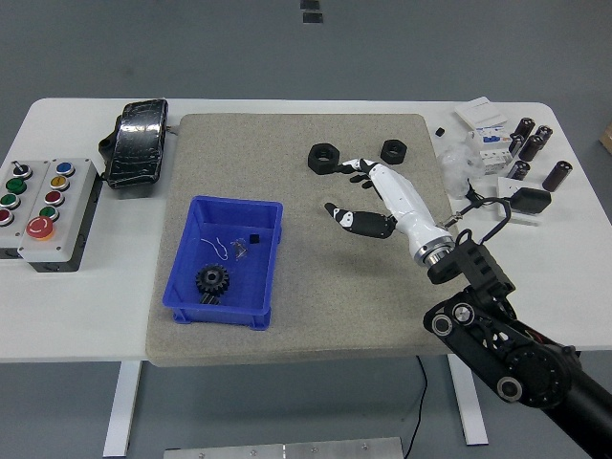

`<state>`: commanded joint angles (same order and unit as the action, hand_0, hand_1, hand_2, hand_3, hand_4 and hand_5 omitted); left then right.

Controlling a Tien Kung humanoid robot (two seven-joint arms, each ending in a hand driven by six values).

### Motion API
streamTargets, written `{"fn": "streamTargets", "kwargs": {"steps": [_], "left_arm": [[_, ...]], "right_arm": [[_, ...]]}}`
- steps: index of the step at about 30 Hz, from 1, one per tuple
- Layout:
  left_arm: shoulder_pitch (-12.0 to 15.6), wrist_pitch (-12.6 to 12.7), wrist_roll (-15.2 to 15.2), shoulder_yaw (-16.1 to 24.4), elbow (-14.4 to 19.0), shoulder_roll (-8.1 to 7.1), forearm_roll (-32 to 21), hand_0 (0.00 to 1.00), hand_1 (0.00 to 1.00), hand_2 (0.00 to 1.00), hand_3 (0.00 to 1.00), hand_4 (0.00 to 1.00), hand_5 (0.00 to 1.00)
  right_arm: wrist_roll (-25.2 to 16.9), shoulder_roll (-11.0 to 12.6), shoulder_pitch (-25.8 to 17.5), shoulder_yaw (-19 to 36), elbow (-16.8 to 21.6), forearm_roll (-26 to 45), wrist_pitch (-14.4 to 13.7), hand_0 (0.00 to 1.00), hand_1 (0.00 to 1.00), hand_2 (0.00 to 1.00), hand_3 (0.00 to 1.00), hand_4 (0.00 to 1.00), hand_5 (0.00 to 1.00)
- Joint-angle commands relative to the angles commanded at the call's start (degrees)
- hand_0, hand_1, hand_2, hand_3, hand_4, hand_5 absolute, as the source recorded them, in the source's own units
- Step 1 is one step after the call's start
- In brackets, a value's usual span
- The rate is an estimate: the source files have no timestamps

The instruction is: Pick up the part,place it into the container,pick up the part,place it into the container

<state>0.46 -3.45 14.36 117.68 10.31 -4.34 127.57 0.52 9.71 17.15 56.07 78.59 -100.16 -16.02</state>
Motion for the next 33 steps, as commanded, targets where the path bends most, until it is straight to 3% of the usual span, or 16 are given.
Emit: {"fn": "streamTargets", "kwargs": {"steps": [3,4,5,9,10,11,15,17,26,33], "left_arm": [[0.1,0.0,-0.1,-0.1,0.0,-0.03,-0.1,0.65,0.66,0.636,0.659,0.711,0.306],[0.1,0.1,-0.1,-0.1,0.0,-0.04,-0.1,0.65,0.66,0.635,0.659,0.71,0.304],[0.0,0.1,-0.2,-0.1,0.0,-0.06,-0.2,0.65,0.66,0.635,0.659,0.71,0.304],[0.0,0.1,-0.3,0.0,0.0,-0.12,-0.1,0.65,0.66,0.635,0.659,0.71,0.304],[0.0,0.1,-0.3,0.0,0.0,-0.13,-0.1,0.65,0.66,0.637,0.66,0.71,0.302],[0.0,0.1,-0.3,0.2,0.0,-0.12,0.1,0.65,0.66,0.637,0.66,0.71,0.302],[-0.5,-0.2,-0.3,0.8,0.0,-0.22,1.8,0.65,0.66,0.637,0.66,0.71,0.302],[-0.8,-0.2,-0.4,0.7,0.0,-0.37,2.0,0.649,0.66,0.636,0.66,0.709,0.302],[-1.4,2.2,0.5,1.0,0.0,-1.23,2.4,0.649,0.66,0.635,0.656,0.713,0.304],[-1.1,1.9,1.0,1.6,0.0,-2.16,2.4,0.649,0.659,0.633,0.653,0.713,0.302]], "right_arm": [[-3.5,0.1,-3.6,3.3,3.1,5.2,1.7,0.718,0.73,0.748,0.697,0.779,0.21],[-4.6,0.1,-4.7,4.3,3.8,6.9,2.3,0.724,0.731,0.743,0.69,0.816,0.292],[-5.9,0.1,-6.0,5.3,4.3,8.8,2.8,0.724,0.731,0.743,0.69,0.816,0.292],[-10.0,-0.1,-10.4,8.4,4.6,15.6,4.1,0.724,0.731,0.743,0.69,0.816,0.292],[-10.5,-0.2,-11.0,8.9,4.5,16.9,4.3,0.724,0.73,0.74,0.688,0.847,0.359],[-10.9,-0.2,-11.5,9.4,4.4,18.3,4.4,0.724,0.73,0.74,0.688,0.847,0.359],[-11.2,-0.1,-12.3,10.1,4.2,22.3,4.7,0.724,0.73,0.74,0.688,0.847,0.359],[-11.1,0.0,-12.3,9.9,4.2,23.0,4.8,0.723,0.729,0.743,0.692,0.846,0.416],[-10.5,-0.4,-11.9,8.8,4.7,22.8,4.4,0.736,0.728,0.743,0.688,0.831,0.419],[-10.2,-1.2,-12.7,8.6,4.5,22.6,3.9,0.737,0.732,0.745,0.688,0.827,0.401]]}}
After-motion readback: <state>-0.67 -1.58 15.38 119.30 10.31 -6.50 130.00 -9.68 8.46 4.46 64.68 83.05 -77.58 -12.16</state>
